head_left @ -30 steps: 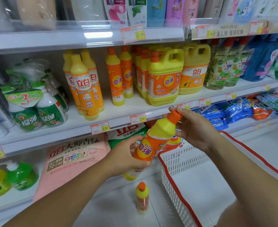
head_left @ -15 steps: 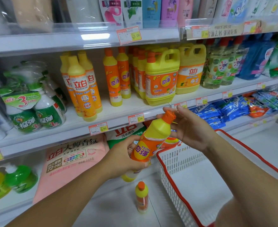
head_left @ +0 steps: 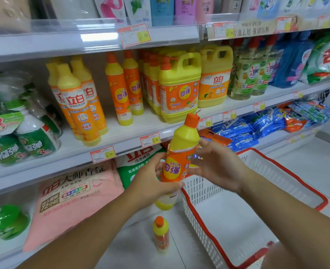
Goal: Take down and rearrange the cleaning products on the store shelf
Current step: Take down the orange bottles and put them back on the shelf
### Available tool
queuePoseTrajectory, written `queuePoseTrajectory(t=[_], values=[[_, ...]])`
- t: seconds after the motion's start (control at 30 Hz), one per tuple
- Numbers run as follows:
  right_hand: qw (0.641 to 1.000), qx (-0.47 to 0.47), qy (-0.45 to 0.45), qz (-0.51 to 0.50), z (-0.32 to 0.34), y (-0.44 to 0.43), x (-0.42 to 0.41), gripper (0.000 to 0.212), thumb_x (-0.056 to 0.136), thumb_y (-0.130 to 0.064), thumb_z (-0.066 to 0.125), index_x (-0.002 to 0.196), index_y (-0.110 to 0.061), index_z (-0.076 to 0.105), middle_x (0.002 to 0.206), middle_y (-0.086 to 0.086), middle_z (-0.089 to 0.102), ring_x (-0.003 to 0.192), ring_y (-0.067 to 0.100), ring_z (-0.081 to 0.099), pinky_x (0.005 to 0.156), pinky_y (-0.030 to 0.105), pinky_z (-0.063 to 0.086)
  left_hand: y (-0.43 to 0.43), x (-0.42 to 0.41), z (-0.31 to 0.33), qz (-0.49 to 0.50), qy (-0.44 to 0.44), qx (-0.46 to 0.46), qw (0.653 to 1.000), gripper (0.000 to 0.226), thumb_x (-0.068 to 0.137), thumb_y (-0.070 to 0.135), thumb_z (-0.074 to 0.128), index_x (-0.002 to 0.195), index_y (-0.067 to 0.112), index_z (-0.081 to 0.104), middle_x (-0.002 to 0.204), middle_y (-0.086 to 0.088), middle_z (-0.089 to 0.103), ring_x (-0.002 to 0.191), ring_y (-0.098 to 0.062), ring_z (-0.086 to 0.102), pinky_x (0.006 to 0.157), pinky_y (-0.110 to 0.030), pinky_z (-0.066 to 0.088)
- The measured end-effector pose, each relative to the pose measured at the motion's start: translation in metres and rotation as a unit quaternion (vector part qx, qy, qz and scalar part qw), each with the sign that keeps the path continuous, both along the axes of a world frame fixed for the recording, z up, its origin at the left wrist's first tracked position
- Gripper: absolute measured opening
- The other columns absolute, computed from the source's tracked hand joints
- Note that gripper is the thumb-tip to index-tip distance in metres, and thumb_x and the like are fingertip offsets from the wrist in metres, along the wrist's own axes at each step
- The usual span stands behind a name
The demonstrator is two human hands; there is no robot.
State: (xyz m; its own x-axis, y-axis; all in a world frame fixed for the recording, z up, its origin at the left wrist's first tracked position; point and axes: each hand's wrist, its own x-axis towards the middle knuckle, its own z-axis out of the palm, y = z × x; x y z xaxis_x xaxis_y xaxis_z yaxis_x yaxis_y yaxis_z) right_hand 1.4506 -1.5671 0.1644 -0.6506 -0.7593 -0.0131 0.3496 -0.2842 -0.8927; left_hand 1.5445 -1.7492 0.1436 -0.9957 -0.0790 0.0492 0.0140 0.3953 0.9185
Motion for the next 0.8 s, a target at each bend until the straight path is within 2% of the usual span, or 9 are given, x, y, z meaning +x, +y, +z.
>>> queuePoseTrajectory(t=[0.03, 0.1, 0.17, 0.2, 0.3, 0.43, 0.6, 0.7, 0.8], values=[[0.996, 0.062, 0.067, -0.004, -0.007, -0.002, 0.007, 0.048, 0.088, -0.015, 0.057, 0.135, -0.021, 0.053, 0.119, 0.010, 0.066, 0.106, 0.026, 0.065, 0.090, 0.039, 0.055, 0.006, -0.006, -0.003, 0.001, 0.013, 0.003, 1.000, 0.065, 0.070, 0.012, 0.088, 0.108, 0.048, 0.050, 0.092, 0.030, 0.068, 0.088, 0.017, 0.062, 0.070, -0.009, 0.050], [0.973, 0.148, 0.152, -0.093, -0.015, -0.006, 0.013, 0.047, 0.086, -0.010, 0.074, 0.125, -0.028, 0.053, 0.109, -0.001, 0.074, 0.101, 0.017, 0.071, 0.080, 0.028, 0.057, 0.020, -0.019, -0.013, 0.003, 0.033, 0.005, 0.999, 0.066, 0.068, 0.017, 0.088, 0.114, 0.049, 0.053, 0.103, 0.027, 0.069, 0.095, 0.004, 0.066, 0.078, -0.024, 0.056], [0.959, 0.162, 0.172, -0.153, -0.021, -0.001, 0.003, 0.050, 0.082, -0.011, 0.078, 0.122, -0.029, 0.053, 0.104, -0.005, 0.075, 0.097, 0.013, 0.072, 0.075, 0.023, 0.057, 0.033, -0.034, -0.020, -0.005, 0.037, -0.012, 0.999, 0.068, 0.066, 0.033, 0.086, 0.121, 0.051, 0.049, 0.111, 0.017, 0.069, 0.100, -0.005, 0.068, 0.083, -0.040, 0.059], [0.957, 0.170, 0.173, -0.157, -0.024, 0.004, -0.005, 0.050, 0.082, -0.012, 0.078, 0.122, -0.029, 0.054, 0.105, -0.005, 0.075, 0.097, 0.012, 0.072, 0.075, 0.023, 0.058, 0.037, -0.043, -0.025, -0.013, 0.039, -0.043, 0.998, 0.070, 0.066, 0.042, 0.083, 0.126, 0.051, 0.046, 0.118, 0.015, 0.066, 0.104, -0.008, 0.066, 0.086, -0.043, 0.057], [0.943, 0.235, 0.158, -0.175, -0.049, 0.019, -0.034, 0.051, 0.082, -0.019, 0.079, 0.125, -0.030, 0.053, 0.109, -0.005, 0.073, 0.098, 0.012, 0.072, 0.073, 0.024, 0.059, 0.038, -0.068, -0.043, -0.011, 0.010, -0.207, 0.978, 0.087, 0.075, 0.055, 0.076, 0.147, 0.037, 0.031, 0.145, 0.007, 0.042, 0.127, -0.014, 0.048, 0.103, -0.041, 0.045], [0.882, 0.396, 0.116, -0.228, -0.140, 0.038, -0.078, 0.058, 0.079, -0.036, 0.082, 0.125, -0.025, 0.050, 0.112, -0.003, 0.069, 0.100, 0.018, 0.068, 0.077, 0.037, 0.057, 0.034, -0.085, -0.096, -0.036, -0.044, -0.284, 0.957, 0.082, 0.086, 0.053, 0.066, 0.153, 0.026, 0.028, 0.157, 0.005, 0.028, 0.143, -0.015, 0.027, 0.115, -0.032, 0.024], [0.823, 0.527, 0.016, -0.211, -0.256, 0.058, -0.094, 0.050, 0.078, -0.031, 0.083, 0.112, -0.011, 0.051, 0.093, 0.008, 0.063, 0.067, 0.018, 0.059, 0.048, 0.023, 0.041, 0.031, -0.092, -0.164, -0.105, -0.078, -0.367, 0.921, 0.077, 0.093, 0.066, 0.041, 0.156, 0.026, 0.022, 0.165, 0.008, 0.007, 0.150, -0.008, -0.004, 0.121, -0.029, -0.001], [0.776, 0.611, -0.004, -0.157, -0.301, 0.063, -0.095, 0.056, 0.078, -0.040, 0.080, 0.112, -0.011, 0.046, 0.100, 0.011, 0.061, 0.080, 0.028, 0.063, 0.046, 0.026, 0.037, 0.026, -0.095, -0.191, -0.120, -0.082, -0.397, 0.906, 0.094, 0.079, 0.078, 0.011, 0.156, 0.025, 0.017, 0.165, 0.007, -0.004, 0.148, -0.008, -0.018, 0.124, -0.037, -0.003], [0.725, 0.681, 0.001, -0.098, -0.334, 0.066, -0.093, 0.059, 0.077, -0.046, 0.077, 0.111, -0.012, 0.043, 0.102, 0.009, 0.060, 0.089, 0.030, 0.065, 0.048, 0.028, 0.039, 0.023, -0.093, -0.211, -0.115, -0.070, -0.390, 0.911, 0.093, 0.080, 0.075, 0.007, 0.157, 0.023, 0.014, 0.161, 0.010, -0.015, 0.144, -0.004, -0.028, 0.123, -0.042, 0.000]])
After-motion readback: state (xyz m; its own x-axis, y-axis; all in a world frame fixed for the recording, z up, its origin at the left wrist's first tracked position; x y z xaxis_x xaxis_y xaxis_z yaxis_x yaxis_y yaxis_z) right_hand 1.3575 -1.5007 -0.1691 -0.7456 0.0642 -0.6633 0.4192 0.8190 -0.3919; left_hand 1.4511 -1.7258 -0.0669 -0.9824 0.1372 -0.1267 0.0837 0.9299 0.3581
